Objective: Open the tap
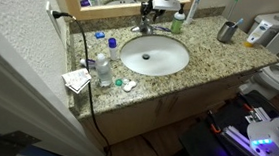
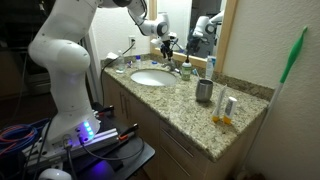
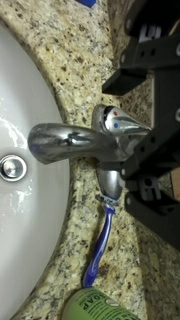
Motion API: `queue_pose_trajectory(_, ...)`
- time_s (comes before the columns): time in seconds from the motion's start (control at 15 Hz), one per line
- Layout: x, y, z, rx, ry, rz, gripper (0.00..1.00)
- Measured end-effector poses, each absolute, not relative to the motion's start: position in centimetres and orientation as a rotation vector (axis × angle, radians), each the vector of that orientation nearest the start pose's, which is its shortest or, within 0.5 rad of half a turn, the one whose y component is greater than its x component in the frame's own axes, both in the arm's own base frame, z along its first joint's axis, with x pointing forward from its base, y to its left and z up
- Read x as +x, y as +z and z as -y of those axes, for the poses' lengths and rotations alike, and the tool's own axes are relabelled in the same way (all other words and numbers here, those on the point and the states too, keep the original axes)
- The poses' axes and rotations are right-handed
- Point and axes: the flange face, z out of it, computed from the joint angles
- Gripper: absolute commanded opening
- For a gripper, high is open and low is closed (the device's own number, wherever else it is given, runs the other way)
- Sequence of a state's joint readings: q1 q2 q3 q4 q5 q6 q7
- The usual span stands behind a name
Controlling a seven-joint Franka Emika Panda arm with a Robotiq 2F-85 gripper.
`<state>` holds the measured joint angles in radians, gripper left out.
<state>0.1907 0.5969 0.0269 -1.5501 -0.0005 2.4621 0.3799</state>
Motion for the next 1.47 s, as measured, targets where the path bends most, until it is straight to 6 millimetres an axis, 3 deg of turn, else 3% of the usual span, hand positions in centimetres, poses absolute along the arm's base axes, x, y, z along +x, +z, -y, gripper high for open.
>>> queue_pose_trajectory(0.33,71.3,33.4,-15.5,-2.976,-0.44,-0.27,0.04)
queue_pose_trajectory(0.73,71.4,33.6,-14.8,-2.918,-0.432,-0.32,0.07)
queue_pose_trajectory(1.13,70.4,34.3,-12.6,-2.738,-0.57,-0.406,0.07)
queue_pose_trajectory(1.4,69.4,37.0,-10.9,-2.608,-0.697,-0.444,0.07)
queue_pose_trajectory(1.47,69.2,38.0,-10.7,-2.575,-0.719,-0.446,0.54)
